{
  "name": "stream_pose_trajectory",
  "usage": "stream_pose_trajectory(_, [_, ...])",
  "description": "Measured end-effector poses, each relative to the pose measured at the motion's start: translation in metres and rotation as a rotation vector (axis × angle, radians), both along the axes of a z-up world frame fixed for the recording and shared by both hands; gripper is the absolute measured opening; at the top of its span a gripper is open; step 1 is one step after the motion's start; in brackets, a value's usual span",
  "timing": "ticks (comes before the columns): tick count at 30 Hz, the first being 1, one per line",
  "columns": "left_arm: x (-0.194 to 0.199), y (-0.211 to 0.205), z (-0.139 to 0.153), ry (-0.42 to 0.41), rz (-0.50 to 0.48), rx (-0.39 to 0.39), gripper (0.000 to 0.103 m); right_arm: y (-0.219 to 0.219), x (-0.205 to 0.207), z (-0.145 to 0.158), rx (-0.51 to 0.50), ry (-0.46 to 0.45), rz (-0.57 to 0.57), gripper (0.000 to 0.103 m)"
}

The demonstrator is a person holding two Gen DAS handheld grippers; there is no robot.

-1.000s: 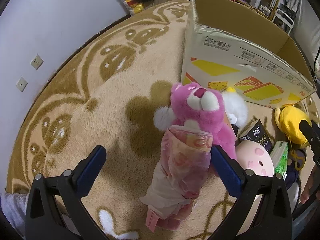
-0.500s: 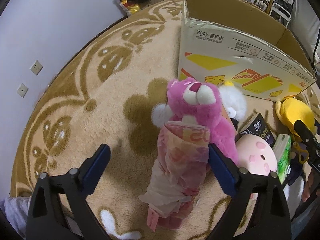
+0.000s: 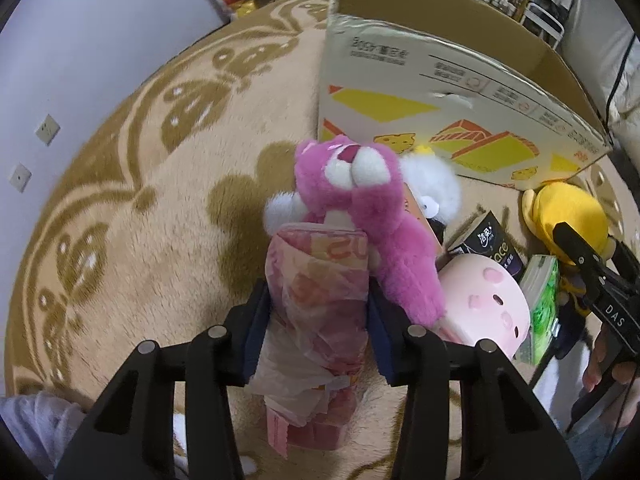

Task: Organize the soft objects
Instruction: 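Lower the left gripper onto the pink-wrapped bundle while the right gripper grasps the yellow plush, then lift the pink bundle with the left gripper while the right gripper carries the yellow plush toward the box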

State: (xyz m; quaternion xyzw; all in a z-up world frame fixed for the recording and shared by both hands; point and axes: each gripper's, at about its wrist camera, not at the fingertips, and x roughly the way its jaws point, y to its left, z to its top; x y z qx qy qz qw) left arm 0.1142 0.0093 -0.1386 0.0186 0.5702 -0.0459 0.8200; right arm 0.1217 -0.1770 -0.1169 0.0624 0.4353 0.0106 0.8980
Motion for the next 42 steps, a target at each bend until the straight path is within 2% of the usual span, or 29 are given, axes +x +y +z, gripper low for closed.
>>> stream_pose_trajectory(3, [-0.003,-0.005,0.003,-0.017,-0.017,0.024,0.043,0.003,0.001,-0.003,-0.012,0.002,0.000,0.085])
stream_pose_trajectory(5, [-0.005,-0.007,0.006,-0.029,-0.026,0.036,0.043,0.004,0.003,-0.006,-0.015,0.009,0.004,0.074])
stream_pose_trajectory(6, [-0.006,-0.009,0.007,-0.034,-0.030,0.042,0.043,0.006,0.005,-0.007,-0.012,0.020,0.014,0.065])
stream_pose_trajectory(13, [-0.014,-0.007,0.020,-0.076,-0.025,0.043,0.042,0.008,-0.003,0.002,-0.010,-0.026,0.014,0.055])
stream_pose_trajectory(29, [-0.026,-0.003,0.058,-0.224,-0.015,0.073,0.042,0.013,-0.015,0.022,-0.012,-0.094,0.016,0.052])
stream_pose_trajectory(42, [-0.042,-0.002,0.092,-0.390,-0.039,0.115,0.039,0.010,-0.040,0.052,0.041,-0.181,-0.020,0.052])
